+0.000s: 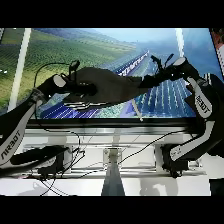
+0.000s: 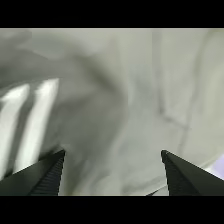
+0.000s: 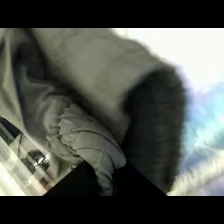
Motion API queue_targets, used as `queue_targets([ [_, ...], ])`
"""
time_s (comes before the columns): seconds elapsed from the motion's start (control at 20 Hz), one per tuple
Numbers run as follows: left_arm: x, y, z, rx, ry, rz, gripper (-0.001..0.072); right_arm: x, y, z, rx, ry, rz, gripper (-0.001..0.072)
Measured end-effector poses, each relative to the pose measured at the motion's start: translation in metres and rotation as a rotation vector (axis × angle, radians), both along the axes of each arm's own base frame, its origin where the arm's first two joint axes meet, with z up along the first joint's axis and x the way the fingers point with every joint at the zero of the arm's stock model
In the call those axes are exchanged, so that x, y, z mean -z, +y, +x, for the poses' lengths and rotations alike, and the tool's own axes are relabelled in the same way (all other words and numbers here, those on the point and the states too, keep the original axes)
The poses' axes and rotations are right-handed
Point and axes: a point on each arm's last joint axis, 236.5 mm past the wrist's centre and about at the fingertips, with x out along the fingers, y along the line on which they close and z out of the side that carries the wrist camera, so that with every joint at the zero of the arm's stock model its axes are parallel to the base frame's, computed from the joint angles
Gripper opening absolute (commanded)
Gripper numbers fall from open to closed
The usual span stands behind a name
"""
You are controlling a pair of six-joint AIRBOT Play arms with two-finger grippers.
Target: Fold the clothes and pants, and hang the long-sleeved shirts on hangers.
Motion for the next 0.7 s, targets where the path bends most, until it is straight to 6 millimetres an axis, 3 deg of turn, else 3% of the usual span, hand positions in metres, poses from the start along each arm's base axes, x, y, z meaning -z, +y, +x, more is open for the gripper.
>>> queue_targets([
  [0.15,-0.042,0.021,0.022,-0.04,-0.119,0.005,0.0695,-0.049,-0.016,0.028,0.054,-0.154,-0.077,0.0041],
  [0.35,-0.114,0.057,0.035,-0.114,-0.299,0.002,0.0696,-0.135,-0.089,0.045,0.25,-0.328,-0.271,0.0041],
  [0.5,-0.166,0.072,0.029,-0.146,-0.425,-0.006,0.0695,-0.201,-0.159,0.031,0.498,-0.404,-0.397,0.0041],
  [0.6,-0.195,0.077,0.022,-0.156,-0.496,-0.015,0.0695,-0.239,-0.199,0.009,0.652,-0.439,-0.455,0.0041],
  [0.7,-0.216,0.08,0.014,-0.163,-0.551,-0.021,0.0695,-0.264,-0.226,-0.018,0.755,-0.449,-0.495,0.0042],
])
